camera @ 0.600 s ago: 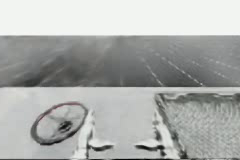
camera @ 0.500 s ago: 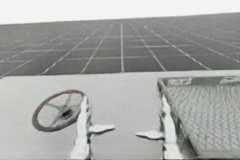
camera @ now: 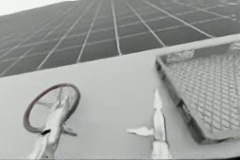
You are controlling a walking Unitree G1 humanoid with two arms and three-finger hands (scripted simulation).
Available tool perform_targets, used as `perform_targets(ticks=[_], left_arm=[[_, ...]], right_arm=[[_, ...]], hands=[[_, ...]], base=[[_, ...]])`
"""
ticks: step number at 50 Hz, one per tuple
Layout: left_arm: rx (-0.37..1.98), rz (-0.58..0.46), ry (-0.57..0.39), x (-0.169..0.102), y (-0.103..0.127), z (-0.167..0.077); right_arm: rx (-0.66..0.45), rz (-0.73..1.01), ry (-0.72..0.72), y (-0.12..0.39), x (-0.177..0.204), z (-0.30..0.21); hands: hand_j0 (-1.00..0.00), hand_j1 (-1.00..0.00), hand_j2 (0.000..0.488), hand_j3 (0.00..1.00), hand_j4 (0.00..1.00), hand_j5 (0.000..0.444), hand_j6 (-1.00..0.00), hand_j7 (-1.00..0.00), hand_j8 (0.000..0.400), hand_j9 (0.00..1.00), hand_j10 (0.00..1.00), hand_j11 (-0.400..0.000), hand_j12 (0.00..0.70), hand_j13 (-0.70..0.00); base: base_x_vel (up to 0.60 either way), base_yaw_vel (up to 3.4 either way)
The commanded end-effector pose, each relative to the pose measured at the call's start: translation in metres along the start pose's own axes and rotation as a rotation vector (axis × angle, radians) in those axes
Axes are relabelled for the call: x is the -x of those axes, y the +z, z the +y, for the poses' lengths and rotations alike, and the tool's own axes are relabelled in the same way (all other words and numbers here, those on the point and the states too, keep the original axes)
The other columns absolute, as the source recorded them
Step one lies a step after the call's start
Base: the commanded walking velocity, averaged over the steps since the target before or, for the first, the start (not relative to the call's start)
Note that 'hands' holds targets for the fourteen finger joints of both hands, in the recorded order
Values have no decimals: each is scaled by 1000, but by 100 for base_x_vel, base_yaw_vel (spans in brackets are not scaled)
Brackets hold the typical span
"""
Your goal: Pick up and drop off the object
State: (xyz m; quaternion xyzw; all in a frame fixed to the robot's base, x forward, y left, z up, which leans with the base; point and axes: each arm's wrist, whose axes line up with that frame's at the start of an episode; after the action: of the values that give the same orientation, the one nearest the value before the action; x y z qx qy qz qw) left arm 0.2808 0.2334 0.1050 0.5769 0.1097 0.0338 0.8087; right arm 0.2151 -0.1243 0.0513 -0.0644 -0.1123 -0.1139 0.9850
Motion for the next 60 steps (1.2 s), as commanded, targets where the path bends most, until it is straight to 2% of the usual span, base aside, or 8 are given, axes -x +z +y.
perform_targets(ticks=[1, 2, 30, 31, 44, 47, 48, 60], left_arm=[[65, 22, 16, -9, -26, -24], [137, 47, -46, -4, -26, -24], [1472, -342, -367, 120, 109, 147], [2067, -433, -453, 88, 57, 63], [2094, -450, -538, 106, 89, 52], [2083, -457, -554, 100, 95, 47], [2084, -437, -552, 100, 93, 51], [1991, -296, -518, 103, 73, 30]], right_arm=[[-24, 9, 6, -1, 3, 5], [-22, 14, 16, 0, 9, 2], [-3, -102, 221, -14, -3, 63], [-615, -29, 100, -9, 31, 173], [-382, -115, 415, 24, 19, 202], [-391, -89, 441, 19, 17, 209], [-350, -121, 459, 15, 2, 199], [-726, 315, 73, -11, -31, 155]], hands=[[-78, -1000, 461, 0, 0, 0, -78, -1000, 400, 0, 0, 0, 700, 0], [-1000, -1000, 0, 0, 0, 0, -1000, -1000, 400, 0, 0, 0, 700, 0], [-1000, -1000, 0, 0, 0, 0, -1000, -1000, 400, 0, 0, 0, 700, 0], [-1000, -1000, 0, 0, 0, 0, -1000, -1000, 400, 0, 0, 0, 700, 0], [-1000, -1000, 0, 0, 0, 0, -1000, -1000, 400, 0, 0, 0, 700, 0], [-1000, -1000, 0, 112, 1000, 444, -1000, -1000, 400, 112, 1000, -400, 700, -700], [-1000, -1000, 0, 931, 1000, 34, -1000, -1000, 400, 931, 1000, -400, 700, -700], [-1000, -1000, 0, 1000, 1000, 0, -1000, -1000, 400, 1000, 1000, -400, 700, -700]], base=[[0, 0], [0, 0], [0, 0], [0, 0], [0, 0], [0, 0], [0, 0], [0, 0]])
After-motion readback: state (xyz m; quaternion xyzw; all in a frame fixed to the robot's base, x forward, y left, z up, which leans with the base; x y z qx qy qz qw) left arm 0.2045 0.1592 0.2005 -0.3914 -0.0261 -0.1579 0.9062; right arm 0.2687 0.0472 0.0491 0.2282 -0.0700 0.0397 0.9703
